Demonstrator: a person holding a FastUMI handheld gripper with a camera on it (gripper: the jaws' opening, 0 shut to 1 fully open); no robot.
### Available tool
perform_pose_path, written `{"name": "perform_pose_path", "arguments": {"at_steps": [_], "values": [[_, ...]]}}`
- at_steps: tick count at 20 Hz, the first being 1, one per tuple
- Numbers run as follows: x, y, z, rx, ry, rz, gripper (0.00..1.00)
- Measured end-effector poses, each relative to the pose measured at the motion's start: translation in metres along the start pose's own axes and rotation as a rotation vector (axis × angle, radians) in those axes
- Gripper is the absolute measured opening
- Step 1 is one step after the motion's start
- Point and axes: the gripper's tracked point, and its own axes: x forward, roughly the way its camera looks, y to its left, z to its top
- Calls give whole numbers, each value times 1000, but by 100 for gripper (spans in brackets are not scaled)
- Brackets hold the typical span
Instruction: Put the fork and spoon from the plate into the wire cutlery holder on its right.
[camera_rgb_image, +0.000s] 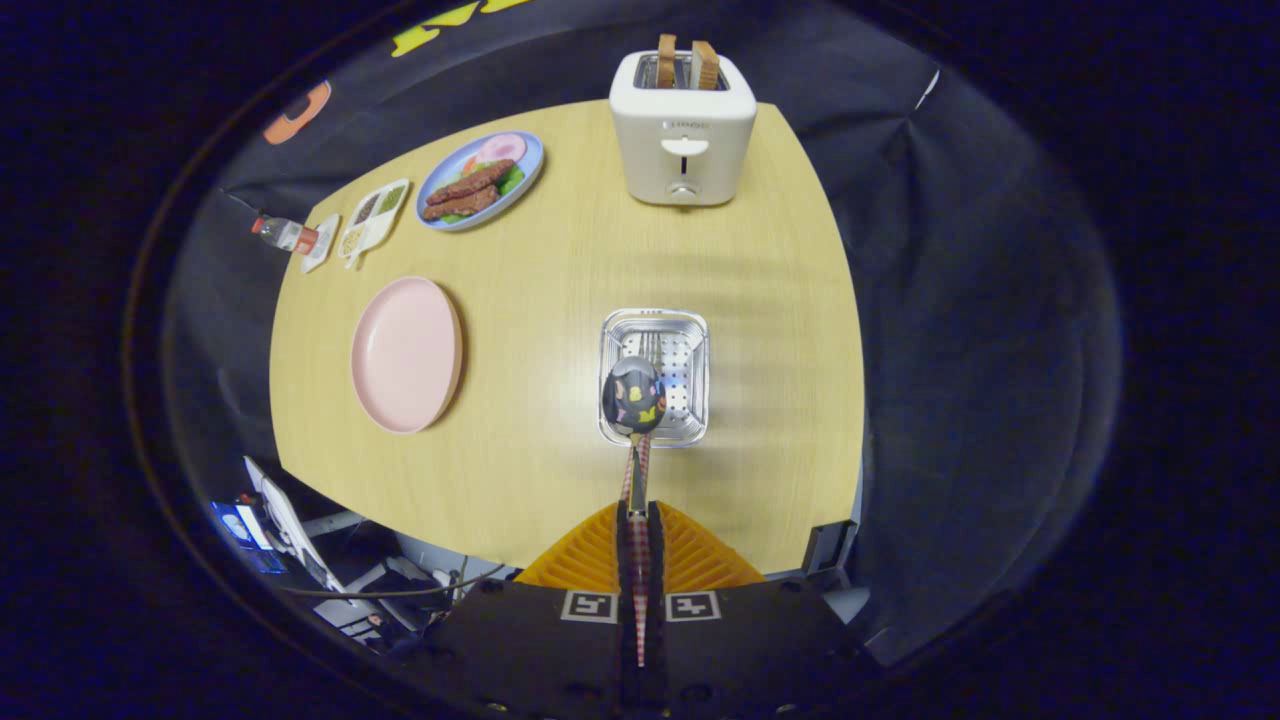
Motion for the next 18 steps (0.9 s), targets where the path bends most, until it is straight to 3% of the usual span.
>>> {"name": "perform_pose_path", "arguments": {"at_steps": [4,8,18], "values": [[3,7,8,-1,149,61,3],[4,4,10,-27,245,42,4],[9,-9,32,-26,256,-79,7]]}}
